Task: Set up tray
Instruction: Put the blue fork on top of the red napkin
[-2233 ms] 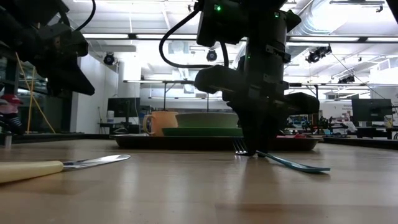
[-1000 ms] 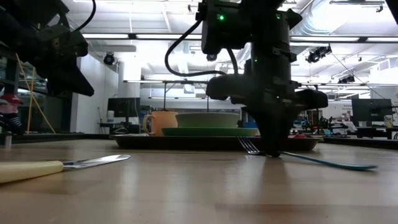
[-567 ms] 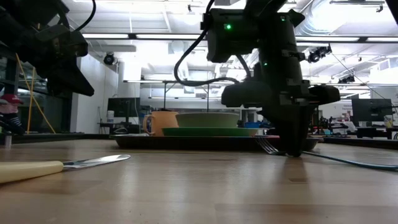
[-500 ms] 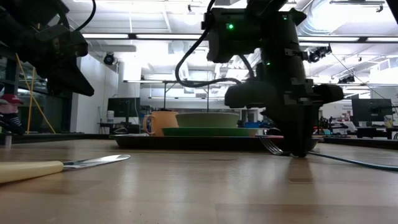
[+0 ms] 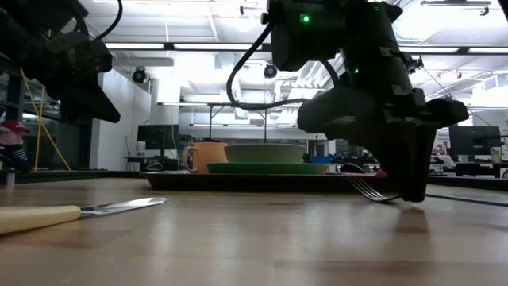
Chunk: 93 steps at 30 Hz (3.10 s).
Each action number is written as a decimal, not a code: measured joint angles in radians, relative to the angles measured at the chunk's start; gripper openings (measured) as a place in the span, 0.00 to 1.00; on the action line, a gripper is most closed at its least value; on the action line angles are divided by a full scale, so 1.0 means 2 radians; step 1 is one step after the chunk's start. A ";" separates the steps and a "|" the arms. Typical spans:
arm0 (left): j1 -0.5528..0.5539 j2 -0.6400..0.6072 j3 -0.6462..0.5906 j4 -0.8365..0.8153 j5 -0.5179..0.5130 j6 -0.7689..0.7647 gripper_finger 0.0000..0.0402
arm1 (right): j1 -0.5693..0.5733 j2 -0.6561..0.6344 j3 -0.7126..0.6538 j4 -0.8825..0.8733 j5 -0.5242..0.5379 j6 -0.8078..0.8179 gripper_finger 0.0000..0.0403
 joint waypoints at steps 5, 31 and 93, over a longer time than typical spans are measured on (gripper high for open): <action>0.000 0.000 0.000 0.001 0.000 0.000 0.19 | 0.000 -0.016 0.001 -0.011 0.013 0.010 0.01; 0.000 0.000 0.000 0.004 0.000 -0.003 0.19 | -0.040 -0.102 0.002 -0.105 0.040 0.004 0.01; 0.000 0.000 0.000 0.004 -0.004 0.000 0.19 | -0.423 -0.110 0.002 -0.001 0.070 -0.229 0.01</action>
